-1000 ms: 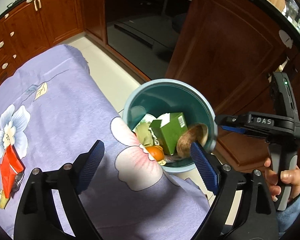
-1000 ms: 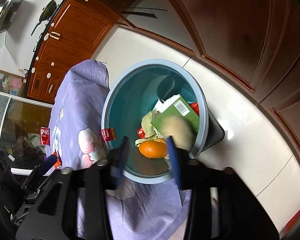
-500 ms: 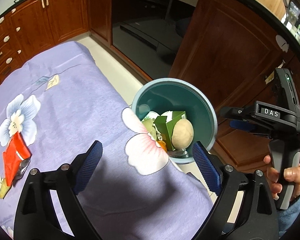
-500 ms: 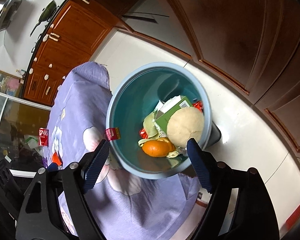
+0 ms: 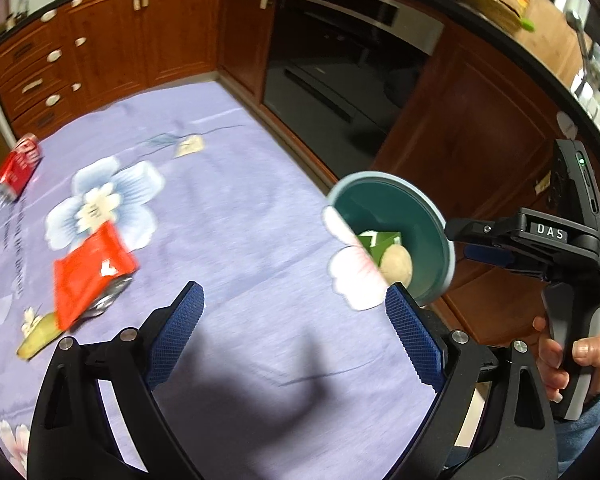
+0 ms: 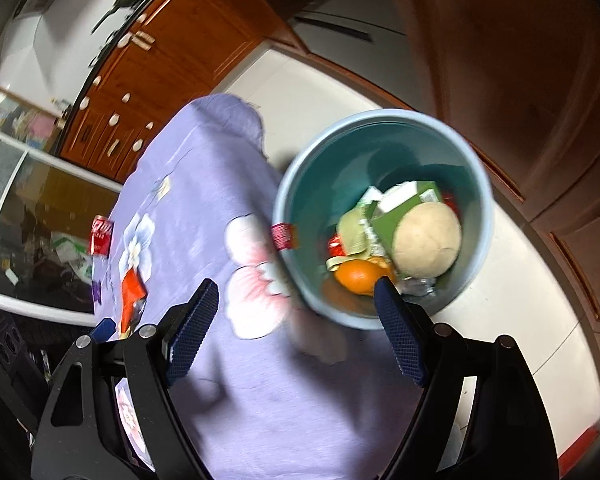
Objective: Collect trash
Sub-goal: 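Move both tools back over the table toward the red snack bag, then grasp the red snack bag with the right tool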
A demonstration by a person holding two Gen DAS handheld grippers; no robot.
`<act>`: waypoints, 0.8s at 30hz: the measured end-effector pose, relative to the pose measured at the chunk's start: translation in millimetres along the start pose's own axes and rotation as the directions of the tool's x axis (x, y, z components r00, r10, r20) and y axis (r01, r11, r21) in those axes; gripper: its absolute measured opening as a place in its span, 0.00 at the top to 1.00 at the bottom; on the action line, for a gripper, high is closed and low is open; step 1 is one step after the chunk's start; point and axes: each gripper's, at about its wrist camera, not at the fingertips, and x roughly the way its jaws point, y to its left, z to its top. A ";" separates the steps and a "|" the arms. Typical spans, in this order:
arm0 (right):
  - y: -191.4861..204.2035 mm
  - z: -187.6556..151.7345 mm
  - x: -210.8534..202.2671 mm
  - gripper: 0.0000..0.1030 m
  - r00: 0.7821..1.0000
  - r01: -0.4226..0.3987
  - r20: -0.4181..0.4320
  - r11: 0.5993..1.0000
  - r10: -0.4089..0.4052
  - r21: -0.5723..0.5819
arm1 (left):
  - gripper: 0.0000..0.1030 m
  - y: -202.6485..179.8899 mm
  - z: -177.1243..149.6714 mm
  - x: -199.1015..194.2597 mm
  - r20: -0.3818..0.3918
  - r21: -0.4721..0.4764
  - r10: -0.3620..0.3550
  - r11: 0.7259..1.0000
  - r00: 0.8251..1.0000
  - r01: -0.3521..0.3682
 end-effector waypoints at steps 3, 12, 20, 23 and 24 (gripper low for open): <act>26.8 -5.7 6.6 0.26 1.000 -0.004 -0.010 0.999 0.004 -0.041 | 0.10 21.9 -7.6 -11.6 0.014 -0.033 0.011 0.999 1.000 -0.011; 110.5 -25.3 38.2 0.26 0.997 -0.002 -0.079 0.984 -0.012 -0.179 | 0.10 100.2 -38.3 -48.8 0.061 -0.137 0.074 0.988 0.995 -0.065; 187.5 -42.1 83.5 0.26 0.988 -0.021 -0.153 0.953 -0.027 -0.302 | 0.09 188.7 -73.1 -63.5 0.036 -0.261 0.144 0.957 0.989 -0.130; 214.0 -50.2 105.7 0.26 0.980 -0.036 -0.195 0.939 -0.033 -0.343 | 0.09 214.0 -84.2 -63.1 0.018 -0.283 0.159 0.948 0.987 -0.147; 221.3 -52.5 112.9 0.26 0.978 -0.037 -0.207 0.934 -0.039 -0.355 | 0.09 221.7 -87.2 -62.0 0.010 -0.289 0.163 0.945 0.987 -0.154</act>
